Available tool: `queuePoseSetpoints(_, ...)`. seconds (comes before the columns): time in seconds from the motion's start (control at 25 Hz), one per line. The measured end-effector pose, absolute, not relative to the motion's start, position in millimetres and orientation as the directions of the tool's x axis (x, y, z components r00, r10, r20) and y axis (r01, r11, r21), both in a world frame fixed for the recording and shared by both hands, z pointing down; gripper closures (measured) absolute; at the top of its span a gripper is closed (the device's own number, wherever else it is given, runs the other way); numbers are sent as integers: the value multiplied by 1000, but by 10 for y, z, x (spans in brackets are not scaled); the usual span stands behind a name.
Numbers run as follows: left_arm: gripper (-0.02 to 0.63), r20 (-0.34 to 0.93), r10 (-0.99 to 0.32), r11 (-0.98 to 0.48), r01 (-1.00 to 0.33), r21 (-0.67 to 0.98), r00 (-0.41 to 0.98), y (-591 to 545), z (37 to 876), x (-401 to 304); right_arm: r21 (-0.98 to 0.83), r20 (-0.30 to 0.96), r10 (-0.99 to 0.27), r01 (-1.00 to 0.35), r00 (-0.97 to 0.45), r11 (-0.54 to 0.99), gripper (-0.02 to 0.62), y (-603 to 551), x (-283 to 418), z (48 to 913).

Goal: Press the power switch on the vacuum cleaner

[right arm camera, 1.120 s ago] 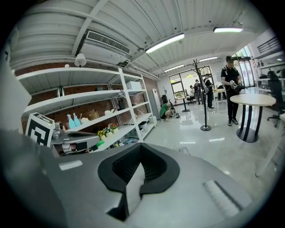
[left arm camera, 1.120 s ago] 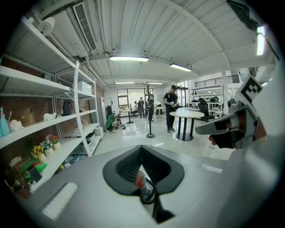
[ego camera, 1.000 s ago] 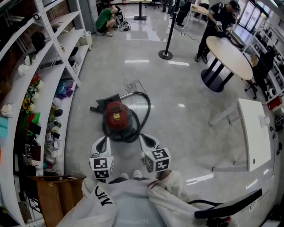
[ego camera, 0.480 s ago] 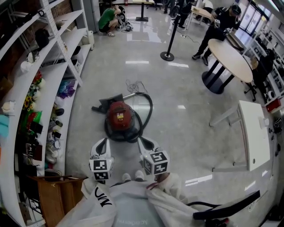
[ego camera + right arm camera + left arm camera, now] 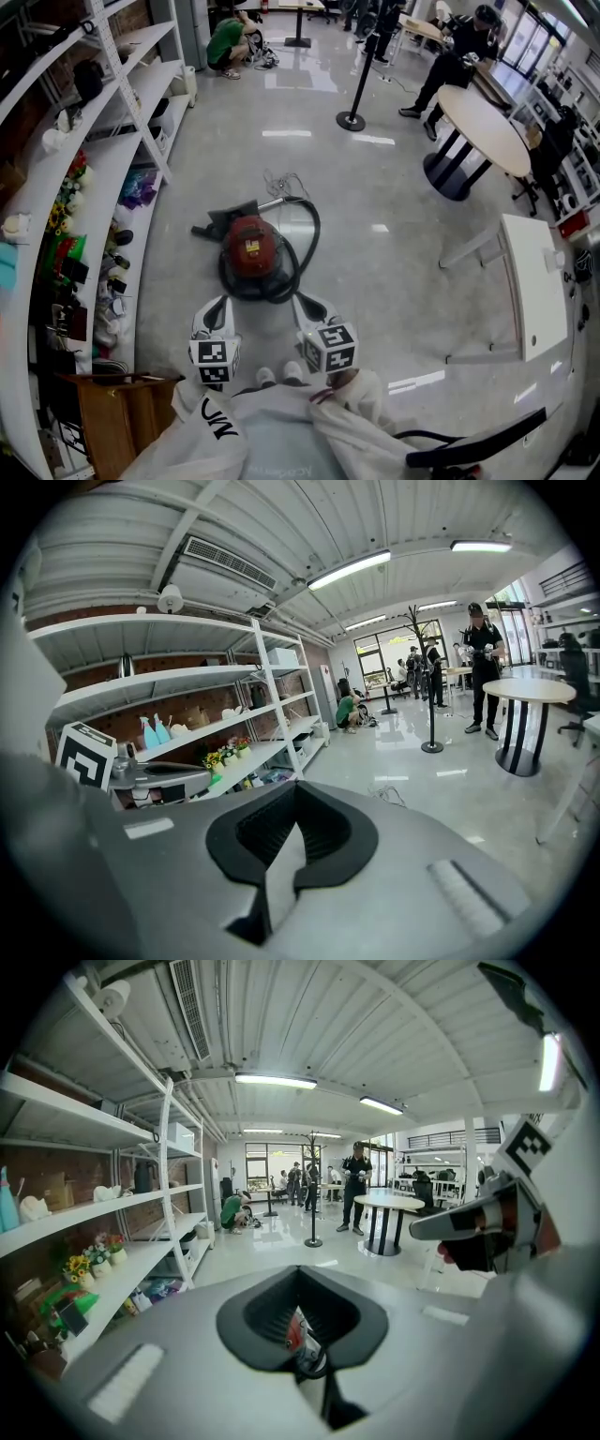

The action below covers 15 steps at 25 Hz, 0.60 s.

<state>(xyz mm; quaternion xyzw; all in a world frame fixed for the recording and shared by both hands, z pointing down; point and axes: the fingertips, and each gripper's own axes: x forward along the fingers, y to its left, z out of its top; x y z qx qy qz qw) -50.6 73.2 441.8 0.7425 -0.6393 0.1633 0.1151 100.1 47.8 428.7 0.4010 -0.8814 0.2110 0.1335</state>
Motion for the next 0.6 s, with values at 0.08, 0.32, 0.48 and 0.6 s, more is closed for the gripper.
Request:
queuePoseSetpoints(0.08, 606, 389, -912, -153, -988, -36, 127, 737, 4431, -527, -265, 407, -648, -762, -644, 591, 595, 489, 980, 4303)
queuePoseSetpoints(0.32, 606, 393, -911, -152, -988, -35, 126, 764, 4446, -547, -266, 408, -649, -763, -643, 589, 595, 500, 964, 4298)
queuePoseSetpoints(0.48, 606, 392, -912, -148, -988, -32, 123, 773, 4437, -571, -264, 412, -644, -761, -645, 593, 595, 513, 933, 4299)
queuePoseSetpoints(0.6, 606, 390, -913, -146, -989, -32, 122, 785, 4449, -579, -263, 415, -641, -759, -646, 595, 595, 529, 917, 4317)
